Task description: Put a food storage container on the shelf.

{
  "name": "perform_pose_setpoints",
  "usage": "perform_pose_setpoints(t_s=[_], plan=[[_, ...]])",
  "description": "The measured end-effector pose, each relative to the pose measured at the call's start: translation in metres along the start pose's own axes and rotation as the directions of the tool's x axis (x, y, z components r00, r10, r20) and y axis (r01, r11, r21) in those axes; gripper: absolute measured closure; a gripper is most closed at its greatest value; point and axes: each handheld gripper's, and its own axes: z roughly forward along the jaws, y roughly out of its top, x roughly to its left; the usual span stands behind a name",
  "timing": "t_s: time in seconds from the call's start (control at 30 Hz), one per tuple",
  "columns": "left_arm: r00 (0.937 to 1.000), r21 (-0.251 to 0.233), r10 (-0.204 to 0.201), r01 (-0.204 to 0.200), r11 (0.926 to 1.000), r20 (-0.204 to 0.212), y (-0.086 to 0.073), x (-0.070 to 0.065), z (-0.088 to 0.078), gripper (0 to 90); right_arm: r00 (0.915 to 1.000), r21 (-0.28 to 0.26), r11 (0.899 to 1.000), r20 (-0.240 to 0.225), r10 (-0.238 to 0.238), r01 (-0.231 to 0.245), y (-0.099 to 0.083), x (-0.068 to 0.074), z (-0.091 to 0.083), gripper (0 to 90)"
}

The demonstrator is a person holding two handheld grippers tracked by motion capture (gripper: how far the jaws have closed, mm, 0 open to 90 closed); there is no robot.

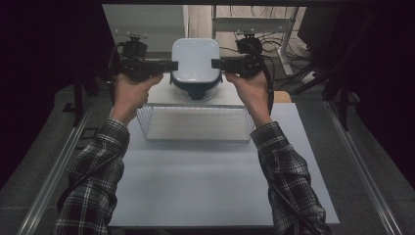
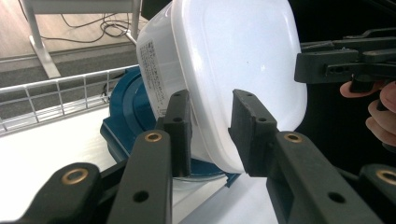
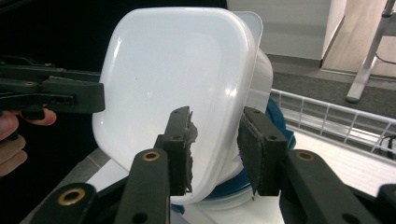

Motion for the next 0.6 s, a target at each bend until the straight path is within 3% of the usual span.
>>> perform_pose_setpoints(t_s=[0.23,0.43,0.6], plan=[[0.9996,0.008,-0.025,0.025,0.9997,-0.012,0.007,0.006,0.008,59.8,0.9978,0.018,1.000,0.060,-0.026,0.025,0.004,-0.001,0.010,56.1],[0.9949,-0.003,0.000,0.000,1.0000,-0.101,0.016,0.008,0.015,55.4,0.9974,-0.002,1.000,0.071,-0.010,0.010,0.007,-0.003,0.016,53.5],[0.9893,-0.021,0.009,-0.012,0.9997,-0.145,0.021,0.012,0.023,53.1,0.9949,-0.014,1.000,0.100,-0.009,0.010,0.010,-0.006,0.021,50.6]])
